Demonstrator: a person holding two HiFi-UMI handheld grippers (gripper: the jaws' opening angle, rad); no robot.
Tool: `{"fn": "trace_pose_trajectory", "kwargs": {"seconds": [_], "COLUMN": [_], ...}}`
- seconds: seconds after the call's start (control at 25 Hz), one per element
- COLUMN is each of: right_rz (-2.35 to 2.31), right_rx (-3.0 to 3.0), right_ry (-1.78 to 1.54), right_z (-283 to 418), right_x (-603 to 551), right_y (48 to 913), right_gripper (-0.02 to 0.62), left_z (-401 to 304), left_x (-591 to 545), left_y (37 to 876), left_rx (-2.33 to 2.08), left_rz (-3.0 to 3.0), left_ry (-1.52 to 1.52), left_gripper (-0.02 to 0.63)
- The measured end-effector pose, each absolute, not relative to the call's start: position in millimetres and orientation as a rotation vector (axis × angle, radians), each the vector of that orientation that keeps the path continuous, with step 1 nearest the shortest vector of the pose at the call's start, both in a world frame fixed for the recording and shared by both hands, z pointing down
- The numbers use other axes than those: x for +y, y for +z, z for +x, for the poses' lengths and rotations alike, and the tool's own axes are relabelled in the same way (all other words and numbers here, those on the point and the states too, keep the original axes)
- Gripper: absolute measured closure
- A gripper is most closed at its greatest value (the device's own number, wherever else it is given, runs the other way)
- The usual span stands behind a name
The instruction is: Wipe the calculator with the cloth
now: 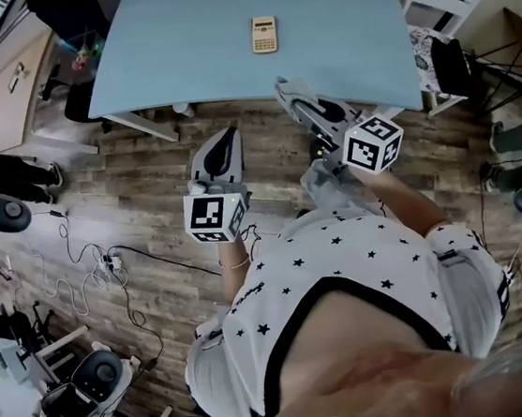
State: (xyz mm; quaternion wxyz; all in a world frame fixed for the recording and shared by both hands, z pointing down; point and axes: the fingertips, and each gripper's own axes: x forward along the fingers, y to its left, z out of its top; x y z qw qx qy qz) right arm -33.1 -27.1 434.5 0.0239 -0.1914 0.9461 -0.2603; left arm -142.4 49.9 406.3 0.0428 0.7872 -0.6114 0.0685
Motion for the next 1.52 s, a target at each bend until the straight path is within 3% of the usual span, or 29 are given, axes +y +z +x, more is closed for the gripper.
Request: {"fn": "trace_pose_trajectory", "kwargs": {"seconds": [0.48, 1.52], "right_rz": [-0.526, -0.660], "right_rx": [2.944, 2.995], "right_ry": [-0.867, -0.945], "right_z": [-73, -79], "right_x": [-128, -304], "right_y": [446, 487], "right_gripper": [0.552, 0.552], "left_z": [-176, -199], "left_x": [-41, -220], "left_y": [414, 430], "left_rx": [-1.917, -1.904], "left_rz": [2.343, 2.287], "left_ry": [0.233, 0.263], "left_gripper": [0.575, 0.575]}}
